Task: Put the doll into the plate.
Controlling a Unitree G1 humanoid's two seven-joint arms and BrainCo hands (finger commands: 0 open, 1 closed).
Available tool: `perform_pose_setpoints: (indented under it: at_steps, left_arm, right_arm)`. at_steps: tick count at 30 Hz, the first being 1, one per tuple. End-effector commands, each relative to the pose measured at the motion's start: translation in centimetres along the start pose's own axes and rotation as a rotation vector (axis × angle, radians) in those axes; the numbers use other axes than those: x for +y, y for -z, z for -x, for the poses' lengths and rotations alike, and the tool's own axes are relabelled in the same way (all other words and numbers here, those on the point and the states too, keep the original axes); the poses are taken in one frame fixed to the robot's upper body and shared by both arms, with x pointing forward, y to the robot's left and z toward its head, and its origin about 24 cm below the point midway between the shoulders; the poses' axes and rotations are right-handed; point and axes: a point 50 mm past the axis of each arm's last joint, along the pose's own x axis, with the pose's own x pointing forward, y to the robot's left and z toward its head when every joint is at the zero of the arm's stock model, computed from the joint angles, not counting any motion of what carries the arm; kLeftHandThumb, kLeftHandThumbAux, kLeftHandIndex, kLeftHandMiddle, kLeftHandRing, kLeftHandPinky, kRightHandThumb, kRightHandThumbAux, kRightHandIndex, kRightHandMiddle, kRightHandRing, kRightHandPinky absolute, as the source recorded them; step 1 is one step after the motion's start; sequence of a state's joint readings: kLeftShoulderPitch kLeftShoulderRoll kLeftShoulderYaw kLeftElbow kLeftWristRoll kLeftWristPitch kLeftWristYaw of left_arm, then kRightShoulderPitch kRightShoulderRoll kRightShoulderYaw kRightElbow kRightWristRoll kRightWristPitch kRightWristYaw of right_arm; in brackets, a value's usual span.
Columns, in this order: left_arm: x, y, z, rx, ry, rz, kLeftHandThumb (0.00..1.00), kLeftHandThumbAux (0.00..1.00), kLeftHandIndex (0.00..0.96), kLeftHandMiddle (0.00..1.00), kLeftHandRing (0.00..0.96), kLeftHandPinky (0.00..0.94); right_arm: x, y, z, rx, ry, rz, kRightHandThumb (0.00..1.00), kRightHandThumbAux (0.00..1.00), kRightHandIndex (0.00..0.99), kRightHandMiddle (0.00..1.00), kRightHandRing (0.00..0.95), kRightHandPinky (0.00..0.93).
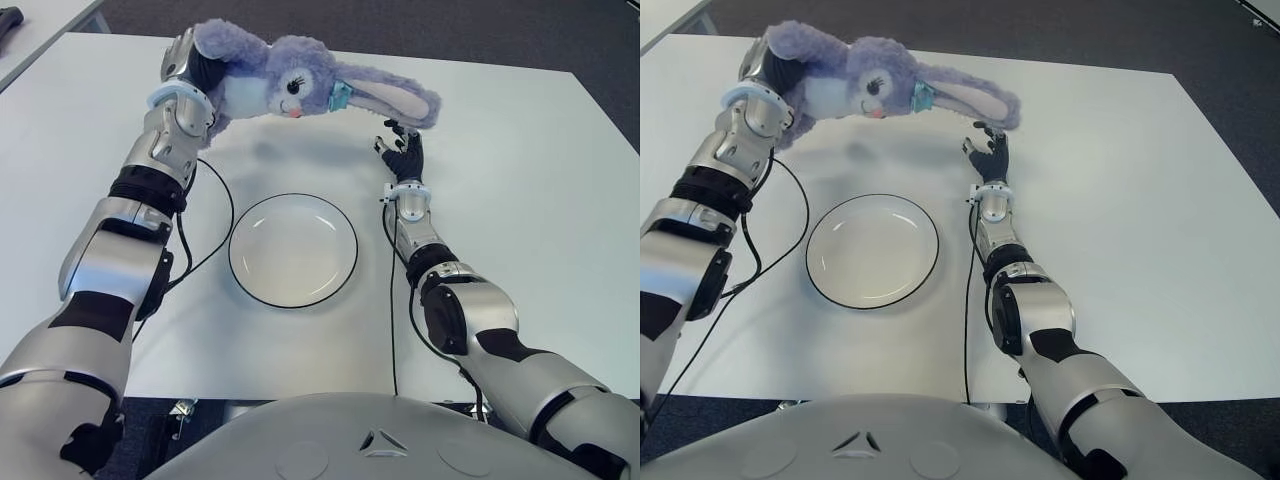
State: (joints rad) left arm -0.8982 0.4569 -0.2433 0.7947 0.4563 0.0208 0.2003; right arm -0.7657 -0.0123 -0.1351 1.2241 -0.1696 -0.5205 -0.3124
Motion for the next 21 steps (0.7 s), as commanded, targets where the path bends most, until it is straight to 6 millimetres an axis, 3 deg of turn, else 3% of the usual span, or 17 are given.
perform_pose_setpoints:
  at_steps: [1,21]
  left_arm:
    - [0.0,0.1,0.9,-0.020,0.044,-0.046,0.978,0.627,0.799,0.852,0.852,0.858]
    - [1.6,-2.4,2.5,-0.150,0.034,-0.041,1.000,0.619,0.804,0.859,0.860,0.848]
  right_arm:
    - [-0.3,10.1,7.5,0.462,-0.033,0.066,0.487,0.868,0.289,0.178,0.108,0.076]
    - [-0.3,10.1,7.6,0.464,-0.034,0.086,0.476,0.873,0.296,0.178,0.108,0.068]
